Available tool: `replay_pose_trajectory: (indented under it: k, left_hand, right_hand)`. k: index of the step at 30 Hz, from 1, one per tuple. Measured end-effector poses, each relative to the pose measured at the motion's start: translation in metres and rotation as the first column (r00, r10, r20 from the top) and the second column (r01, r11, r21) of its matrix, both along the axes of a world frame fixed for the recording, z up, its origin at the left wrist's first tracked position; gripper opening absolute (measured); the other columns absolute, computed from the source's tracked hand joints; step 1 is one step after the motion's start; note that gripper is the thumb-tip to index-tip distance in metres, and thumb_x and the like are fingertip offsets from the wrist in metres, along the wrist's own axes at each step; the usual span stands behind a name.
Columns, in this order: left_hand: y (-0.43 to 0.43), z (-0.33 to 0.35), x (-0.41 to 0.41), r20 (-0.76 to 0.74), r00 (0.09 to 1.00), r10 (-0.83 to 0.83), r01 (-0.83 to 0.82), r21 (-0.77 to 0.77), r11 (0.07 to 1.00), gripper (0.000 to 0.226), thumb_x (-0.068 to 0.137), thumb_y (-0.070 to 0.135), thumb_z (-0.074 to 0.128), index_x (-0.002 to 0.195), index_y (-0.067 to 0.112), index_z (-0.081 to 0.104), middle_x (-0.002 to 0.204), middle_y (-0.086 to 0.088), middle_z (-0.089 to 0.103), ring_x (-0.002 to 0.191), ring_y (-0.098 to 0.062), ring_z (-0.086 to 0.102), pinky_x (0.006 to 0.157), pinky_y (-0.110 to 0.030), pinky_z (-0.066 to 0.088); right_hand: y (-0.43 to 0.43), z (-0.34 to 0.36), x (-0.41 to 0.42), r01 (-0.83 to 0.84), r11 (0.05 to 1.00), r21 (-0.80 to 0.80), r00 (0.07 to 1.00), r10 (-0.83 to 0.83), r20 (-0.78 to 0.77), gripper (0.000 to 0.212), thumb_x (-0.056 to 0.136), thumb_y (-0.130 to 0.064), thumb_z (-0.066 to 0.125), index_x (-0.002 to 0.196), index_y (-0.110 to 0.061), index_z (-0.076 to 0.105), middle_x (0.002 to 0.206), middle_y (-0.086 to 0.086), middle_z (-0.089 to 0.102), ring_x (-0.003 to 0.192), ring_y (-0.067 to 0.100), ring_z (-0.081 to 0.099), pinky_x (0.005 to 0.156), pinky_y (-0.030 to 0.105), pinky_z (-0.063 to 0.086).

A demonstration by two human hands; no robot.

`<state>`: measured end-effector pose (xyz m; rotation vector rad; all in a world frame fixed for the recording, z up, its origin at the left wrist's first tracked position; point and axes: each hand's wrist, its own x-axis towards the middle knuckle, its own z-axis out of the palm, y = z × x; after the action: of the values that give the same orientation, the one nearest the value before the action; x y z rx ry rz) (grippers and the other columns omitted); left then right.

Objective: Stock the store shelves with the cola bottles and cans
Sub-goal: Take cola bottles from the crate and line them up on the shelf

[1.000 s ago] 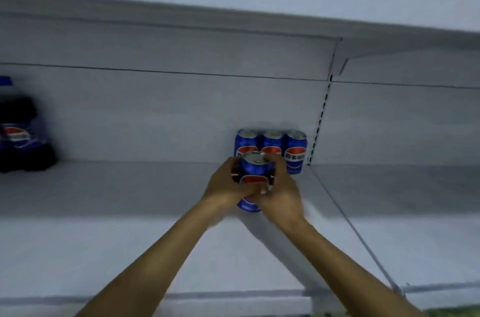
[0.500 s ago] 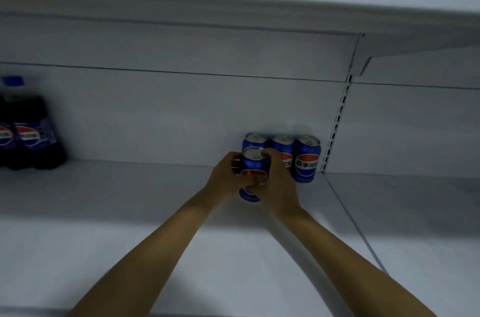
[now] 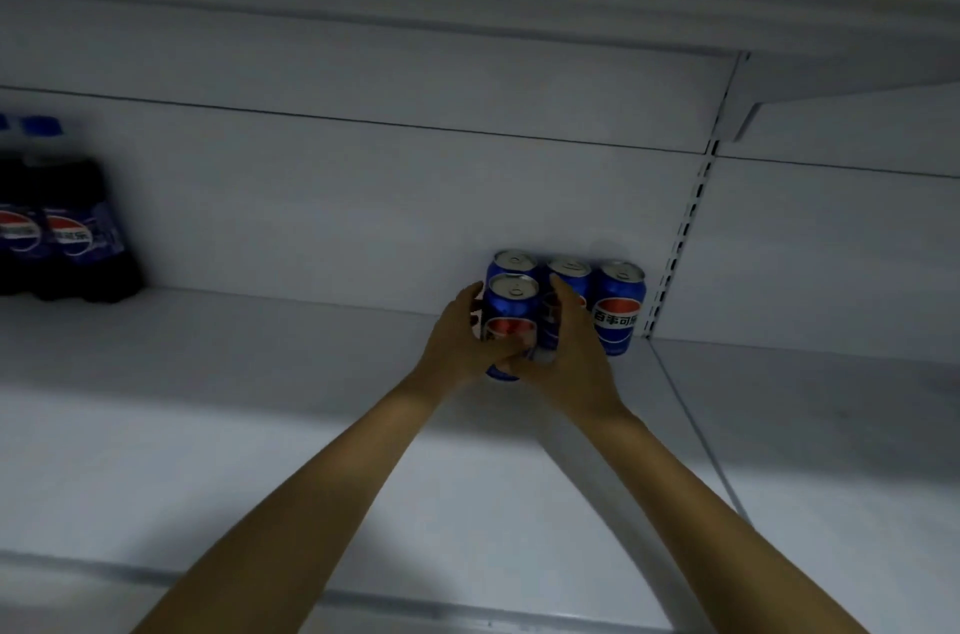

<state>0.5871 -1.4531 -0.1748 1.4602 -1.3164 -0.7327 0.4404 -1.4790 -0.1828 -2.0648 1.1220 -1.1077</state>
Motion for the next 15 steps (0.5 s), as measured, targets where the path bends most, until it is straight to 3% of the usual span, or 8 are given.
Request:
replay_pose_trajectory:
  k: [3, 6, 11, 15]
  left_hand:
    - [0.023, 0.001, 0.001, -0.033, 0.997, 0.073, -0.073, -0.012, 0.997, 0.090, 0.076, 0.059, 0.059, 0.150, 0.022, 0.024, 0.152, 0.005, 0.032, 0.136, -0.012, 0.034, 0.106, -0.027, 0.034]
    - [0.062, 0.001, 0.014, -0.141, 0.967, 0.212, -0.223, -0.074, 0.972, 0.082, 0.075, 0.075, 0.037, 0.145, 0.032, 0.035, 0.138, 0.021, 0.039, 0.123, 0.003, 0.036, 0.091, -0.009, 0.026]
    - [0.158, -0.004, 0.054, -0.291, 0.896, 0.337, -0.400, -0.194, 0.896, 0.072, 0.082, 0.070, 0.028, 0.139, 0.030, 0.044, 0.142, 0.013, 0.046, 0.131, -0.005, 0.042, 0.112, -0.030, 0.029]
    - [0.260, -0.010, 0.095, -0.343, 0.801, 0.490, -0.576, -0.221, 0.787, 0.067, 0.085, 0.062, 0.020, 0.138, 0.028, 0.043, 0.137, 0.014, 0.047, 0.130, -0.003, 0.043, 0.108, -0.025, 0.031]
  right_hand:
    - [0.022, -0.002, -0.019, 0.057, 0.997, 0.055, 0.996, -0.060, 0.063, 0.092, 0.074, -0.029, 0.082, 0.148, -0.025, 0.027, 0.148, -0.002, 0.040, 0.134, 0.017, 0.040, 0.108, 0.040, 0.040]
    - [0.056, 0.004, -0.008, -0.014, 0.999, 0.050, 0.990, 0.007, 0.143, 0.077, 0.078, -0.037, 0.076, 0.143, -0.024, 0.036, 0.142, -0.007, 0.044, 0.130, 0.012, 0.042, 0.105, 0.029, 0.039]
    - [0.140, 0.014, 0.051, -0.368, 0.926, 0.078, 0.907, 0.339, 0.251, 0.070, 0.083, -0.065, 0.049, 0.145, -0.037, 0.032, 0.146, -0.024, 0.034, 0.132, -0.010, 0.033, 0.106, 0.010, 0.029]
    - [0.214, 0.006, 0.100, -0.570, 0.811, 0.128, 0.802, 0.517, 0.299, 0.062, 0.080, -0.073, 0.036, 0.137, -0.049, 0.033, 0.147, -0.028, 0.035, 0.131, -0.016, 0.031, 0.101, -0.001, 0.026]
